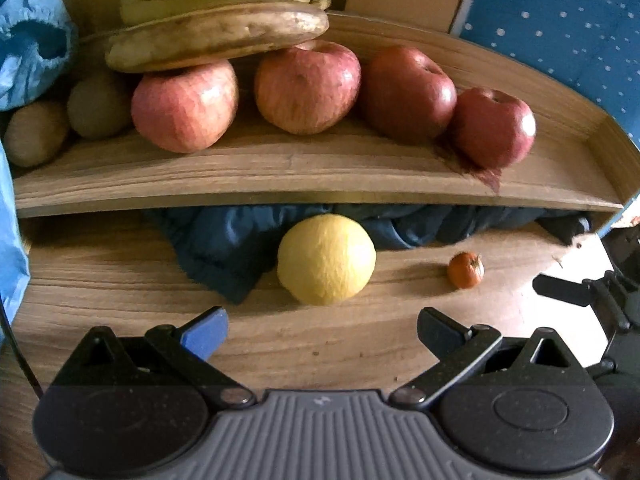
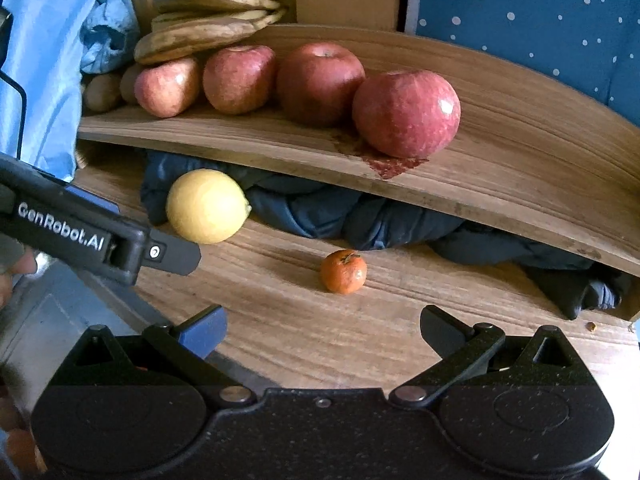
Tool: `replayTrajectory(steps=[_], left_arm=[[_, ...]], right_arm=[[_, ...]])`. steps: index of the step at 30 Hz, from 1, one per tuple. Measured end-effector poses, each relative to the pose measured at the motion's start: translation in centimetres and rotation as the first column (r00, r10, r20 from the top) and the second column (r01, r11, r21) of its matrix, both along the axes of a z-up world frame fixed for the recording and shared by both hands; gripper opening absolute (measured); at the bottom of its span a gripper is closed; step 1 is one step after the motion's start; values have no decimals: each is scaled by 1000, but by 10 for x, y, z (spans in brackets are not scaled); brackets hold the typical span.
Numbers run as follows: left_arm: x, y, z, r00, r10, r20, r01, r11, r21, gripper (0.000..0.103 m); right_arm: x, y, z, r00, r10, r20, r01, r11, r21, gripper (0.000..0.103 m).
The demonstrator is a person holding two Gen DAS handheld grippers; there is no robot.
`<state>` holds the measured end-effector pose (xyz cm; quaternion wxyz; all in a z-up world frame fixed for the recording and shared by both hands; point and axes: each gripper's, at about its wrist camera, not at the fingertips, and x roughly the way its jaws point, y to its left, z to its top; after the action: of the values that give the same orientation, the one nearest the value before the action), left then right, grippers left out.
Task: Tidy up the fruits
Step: 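Grasp the yellow lemon with left tool while right tool grasps the orange mandarin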
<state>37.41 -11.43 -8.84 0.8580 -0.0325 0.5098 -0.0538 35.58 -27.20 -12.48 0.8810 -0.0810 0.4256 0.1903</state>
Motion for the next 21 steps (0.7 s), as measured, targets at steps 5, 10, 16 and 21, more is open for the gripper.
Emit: replayTrajectory(steps=[5,10,16,21], left_arm=[[13,-7,-8,999,35,2,-35,999,1,103],[19,-9,-11,999,45,-3,-45,999,-18,102],[23,-11,-15,999,53,1,-53,998,-34,92],[28,-11,-18,998,65,-1,-65,997,-33,83]], right_arm=[[12,0,-11,1000,-9,7,9,1000,-2,97],[21,1,-17,1000,-10,7,10,1000,11,89],[28,1,-21,1000,-8,-9,8,999,47,74],[34,1,-22,1000,-9,1,9,998,58,58]])
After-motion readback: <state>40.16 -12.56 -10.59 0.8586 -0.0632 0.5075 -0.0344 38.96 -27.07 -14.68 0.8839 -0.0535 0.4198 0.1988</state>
